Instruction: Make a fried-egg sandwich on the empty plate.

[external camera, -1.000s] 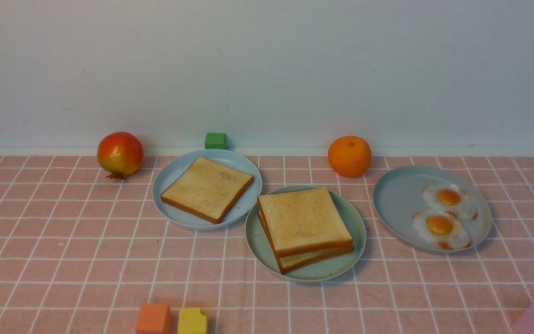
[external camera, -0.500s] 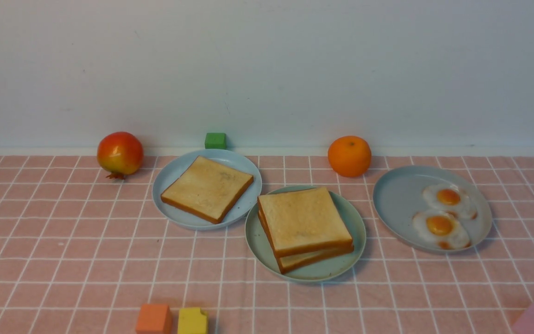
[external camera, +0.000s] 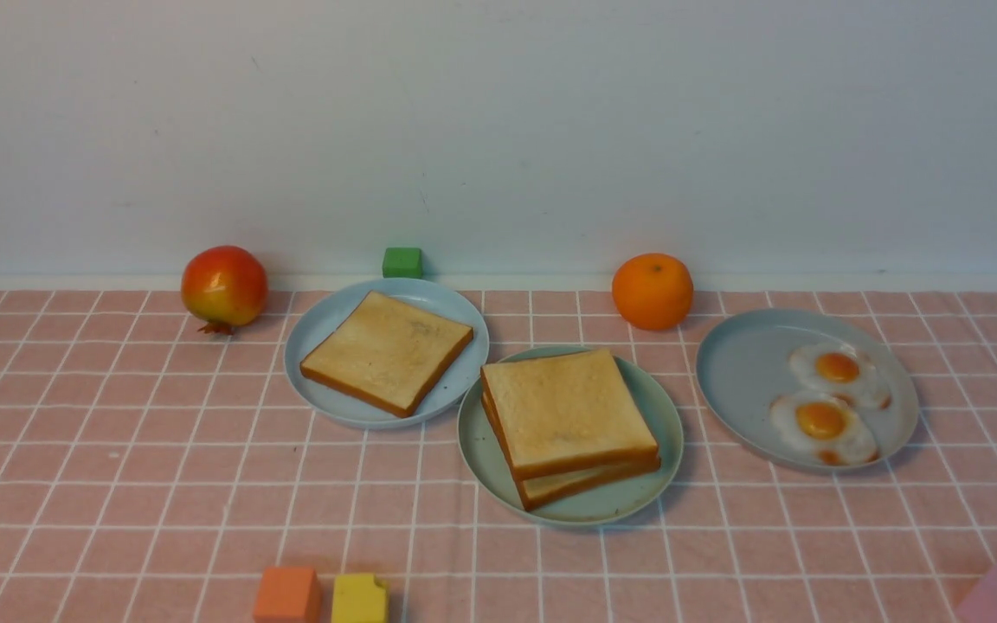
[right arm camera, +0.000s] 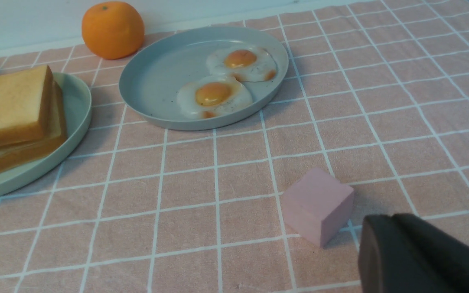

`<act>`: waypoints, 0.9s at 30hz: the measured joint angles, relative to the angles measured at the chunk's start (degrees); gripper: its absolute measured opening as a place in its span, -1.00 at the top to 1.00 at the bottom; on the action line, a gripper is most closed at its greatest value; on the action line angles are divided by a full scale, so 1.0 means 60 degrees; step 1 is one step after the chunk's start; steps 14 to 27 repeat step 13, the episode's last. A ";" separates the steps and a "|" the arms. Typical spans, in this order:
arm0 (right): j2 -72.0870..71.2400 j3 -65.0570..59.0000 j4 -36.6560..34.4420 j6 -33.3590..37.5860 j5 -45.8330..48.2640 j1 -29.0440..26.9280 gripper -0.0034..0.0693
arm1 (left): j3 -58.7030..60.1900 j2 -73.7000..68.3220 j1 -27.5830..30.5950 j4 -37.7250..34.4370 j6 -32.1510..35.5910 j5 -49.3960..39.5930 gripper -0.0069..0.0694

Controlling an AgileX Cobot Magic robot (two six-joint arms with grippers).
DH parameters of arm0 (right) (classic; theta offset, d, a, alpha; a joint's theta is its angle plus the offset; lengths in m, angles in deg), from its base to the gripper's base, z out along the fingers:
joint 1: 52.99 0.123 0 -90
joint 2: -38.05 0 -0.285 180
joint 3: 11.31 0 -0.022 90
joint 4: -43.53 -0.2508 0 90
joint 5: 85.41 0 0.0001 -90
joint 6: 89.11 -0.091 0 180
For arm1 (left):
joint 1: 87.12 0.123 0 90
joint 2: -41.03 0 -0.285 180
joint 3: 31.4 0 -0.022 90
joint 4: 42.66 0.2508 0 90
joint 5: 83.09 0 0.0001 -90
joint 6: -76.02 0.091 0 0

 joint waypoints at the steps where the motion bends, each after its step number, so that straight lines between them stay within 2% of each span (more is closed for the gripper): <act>1: 0.0000 0.0000 0.0000 0.0000 0.0000 0.0000 0.73 | 0.0000 0.0000 0.0000 0.0000 0.0000 0.0000 0.79; 27: 0.0000 0.0000 0.0000 0.0000 0.0000 0.0000 0.67 | 0.0000 0.0000 0.0000 0.0000 0.0000 0.0000 0.79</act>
